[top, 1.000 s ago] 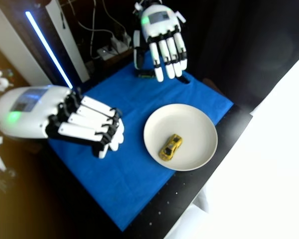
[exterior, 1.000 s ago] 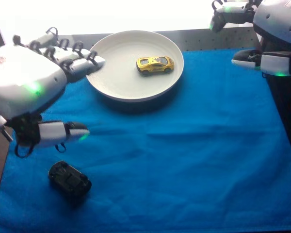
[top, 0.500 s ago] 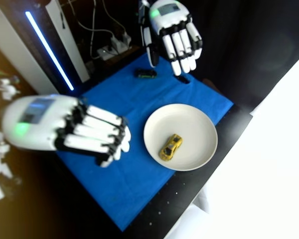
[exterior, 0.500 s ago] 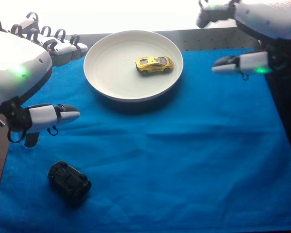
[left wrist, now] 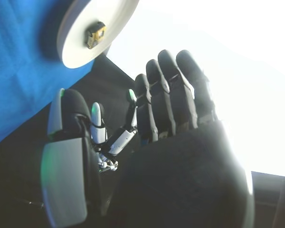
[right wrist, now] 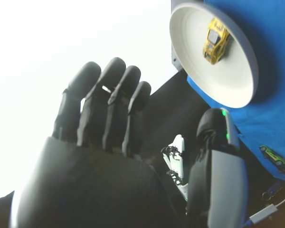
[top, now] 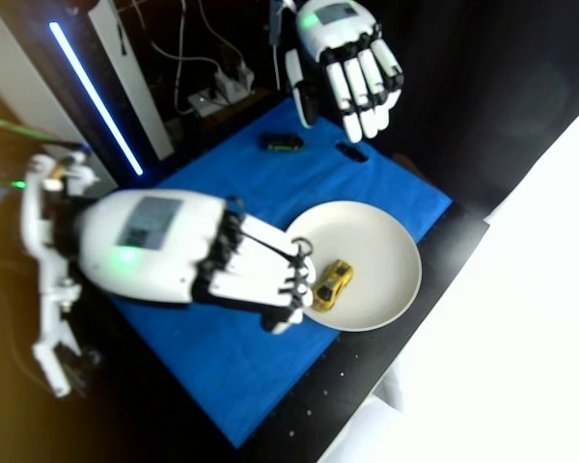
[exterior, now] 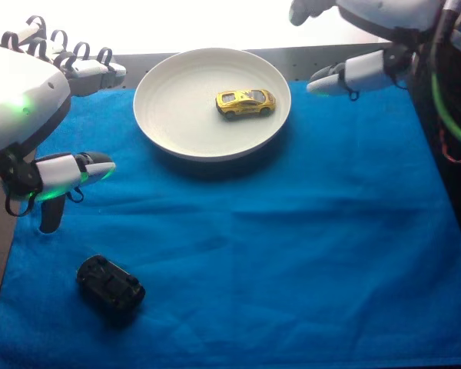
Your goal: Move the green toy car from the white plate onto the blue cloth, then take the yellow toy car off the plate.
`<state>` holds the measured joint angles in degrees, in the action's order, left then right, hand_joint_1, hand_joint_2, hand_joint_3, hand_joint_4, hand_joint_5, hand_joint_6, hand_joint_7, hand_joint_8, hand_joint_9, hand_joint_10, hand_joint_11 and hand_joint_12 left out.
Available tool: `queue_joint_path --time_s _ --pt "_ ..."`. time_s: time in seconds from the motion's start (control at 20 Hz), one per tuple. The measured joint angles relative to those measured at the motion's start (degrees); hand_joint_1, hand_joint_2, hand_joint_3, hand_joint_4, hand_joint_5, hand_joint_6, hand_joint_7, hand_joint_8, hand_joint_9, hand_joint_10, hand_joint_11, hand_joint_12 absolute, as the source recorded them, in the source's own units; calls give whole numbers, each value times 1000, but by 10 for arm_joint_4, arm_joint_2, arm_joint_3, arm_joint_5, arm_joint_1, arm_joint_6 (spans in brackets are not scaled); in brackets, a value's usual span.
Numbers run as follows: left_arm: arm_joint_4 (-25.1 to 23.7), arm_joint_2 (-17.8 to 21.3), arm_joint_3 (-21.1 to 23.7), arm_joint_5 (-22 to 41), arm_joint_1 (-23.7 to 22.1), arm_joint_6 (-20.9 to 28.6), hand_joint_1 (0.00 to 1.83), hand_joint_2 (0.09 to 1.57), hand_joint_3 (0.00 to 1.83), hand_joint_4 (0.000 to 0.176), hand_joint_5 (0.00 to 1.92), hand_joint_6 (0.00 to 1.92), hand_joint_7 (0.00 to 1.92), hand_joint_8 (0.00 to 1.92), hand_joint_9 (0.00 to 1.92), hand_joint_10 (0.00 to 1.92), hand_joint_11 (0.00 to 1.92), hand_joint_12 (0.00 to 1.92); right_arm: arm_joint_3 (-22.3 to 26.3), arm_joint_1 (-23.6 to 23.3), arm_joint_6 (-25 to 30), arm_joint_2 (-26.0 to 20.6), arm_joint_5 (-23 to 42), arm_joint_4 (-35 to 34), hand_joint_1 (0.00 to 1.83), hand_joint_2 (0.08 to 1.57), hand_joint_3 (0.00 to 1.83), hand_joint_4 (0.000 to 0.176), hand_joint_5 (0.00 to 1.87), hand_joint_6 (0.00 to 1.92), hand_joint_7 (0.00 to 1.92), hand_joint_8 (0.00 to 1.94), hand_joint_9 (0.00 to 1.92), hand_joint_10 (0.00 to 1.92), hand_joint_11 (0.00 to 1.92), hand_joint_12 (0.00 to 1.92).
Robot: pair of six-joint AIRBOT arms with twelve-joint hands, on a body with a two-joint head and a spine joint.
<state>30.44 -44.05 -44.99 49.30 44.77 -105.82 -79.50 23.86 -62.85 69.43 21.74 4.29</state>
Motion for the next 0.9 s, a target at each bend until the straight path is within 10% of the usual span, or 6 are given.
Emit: queue_joint_path --time_s 0.1,0.5,0.9 --pt "2 0 0 1 0 0 751 1080 0 0 524 17 569 7 432 469 78 1485 -14 -7 0 16 -10 0 692 881 0 0 558 587 534 1422 421 1767 412 1921" --pt "8 -1 -2 1 6 2 815 1100 2 0 522 8 542 2 451 402 74 1507 -71 -12 0 80 -59 0 701 976 1 0 621 221 641 197 460 719 65 1669" --pt "9 -4 -3 2 6 4 789 1065 0 0 525 8 544 2 432 400 70 1483 -114 -15 0 127 -81 -2 761 1035 1 0 734 28 735 42 403 892 80 1696"
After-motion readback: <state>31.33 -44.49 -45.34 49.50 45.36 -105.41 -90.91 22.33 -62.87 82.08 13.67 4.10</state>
